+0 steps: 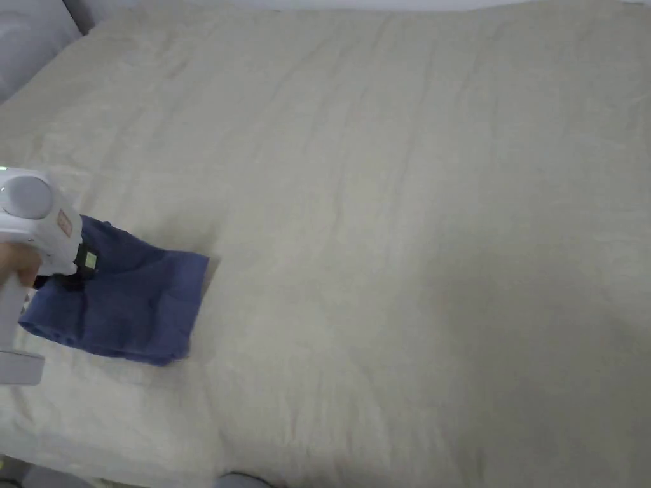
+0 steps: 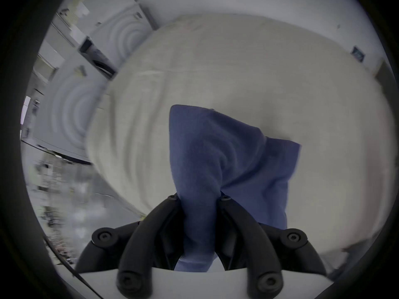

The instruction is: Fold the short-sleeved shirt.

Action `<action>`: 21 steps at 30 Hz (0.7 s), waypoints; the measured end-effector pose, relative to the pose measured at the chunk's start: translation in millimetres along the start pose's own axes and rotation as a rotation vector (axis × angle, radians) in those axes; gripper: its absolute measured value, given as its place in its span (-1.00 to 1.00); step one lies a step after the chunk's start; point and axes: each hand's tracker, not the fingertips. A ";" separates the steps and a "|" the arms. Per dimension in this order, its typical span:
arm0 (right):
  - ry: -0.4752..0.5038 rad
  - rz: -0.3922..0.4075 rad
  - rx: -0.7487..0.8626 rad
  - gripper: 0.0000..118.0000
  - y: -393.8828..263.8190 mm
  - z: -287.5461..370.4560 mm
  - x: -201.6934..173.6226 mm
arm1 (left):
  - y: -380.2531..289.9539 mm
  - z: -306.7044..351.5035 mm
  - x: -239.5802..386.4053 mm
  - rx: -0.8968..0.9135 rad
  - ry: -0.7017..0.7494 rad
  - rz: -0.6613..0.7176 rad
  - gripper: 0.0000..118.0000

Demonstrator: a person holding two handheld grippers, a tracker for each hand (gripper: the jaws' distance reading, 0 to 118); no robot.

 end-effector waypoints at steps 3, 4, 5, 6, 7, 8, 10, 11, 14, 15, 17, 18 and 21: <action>-0.025 0.000 -0.011 -1.00 -10.0 -8.1 2.1 | 6.8 -27.9 -11.8 0.040 0.188 -0.003 -0.64; -0.030 -0.006 -0.017 -1.00 -10.4 -9.9 2.1 | 2.7 -30.0 -10.0 0.063 0.232 -0.006 -0.53; -0.037 -0.007 -0.021 -1.00 -10.8 -11.2 1.8 | 0.0 -34.7 -10.1 0.083 0.260 -0.026 -0.34; -0.043 -0.004 -0.022 -1.00 -11.5 -11.7 2.0 | -2.5 -40.1 -9.9 0.103 0.289 -0.053 -0.03; -0.049 0.003 -0.024 -1.00 -12.3 -12.6 2.5 | -5.8 -44.8 -8.0 0.126 0.334 -0.098 0.05; -0.052 0.009 -0.032 -1.00 -12.6 -13.4 3.1 | -7.4 -47.3 -7.8 0.150 0.409 -0.124 0.12; -0.054 0.007 -0.032 -1.00 -14.8 -6.0 10.5 | -14.8 -41.6 -8.2 0.239 0.517 -0.134 0.34; -0.054 0.007 -0.033 -1.00 -15.0 -2.8 13.6 | -17.7 -32.5 -9.7 0.311 0.527 -0.095 0.41; -0.053 0.013 -0.023 -1.00 -12.6 3.8 18.3 | -15.6 2.9 -16.7 0.454 0.521 0.065 0.43; -0.052 0.016 -0.018 -1.00 -11.2 6.2 20.1 | -14.8 22.7 -18.5 0.515 0.463 0.147 0.43; -0.049 0.008 -0.002 -1.00 -8.9 11.1 25.2 | -8.8 62.5 -20.4 0.624 0.338 0.273 0.43; -0.045 0.002 0.009 -1.00 -7.0 10.5 22.5 | -8.8 84.7 -16.3 0.691 0.277 0.326 0.44; -0.047 0.021 0.050 -1.00 0.6 18.5 24.7 | -7.1 146.1 6.0 0.884 0.115 0.361 0.43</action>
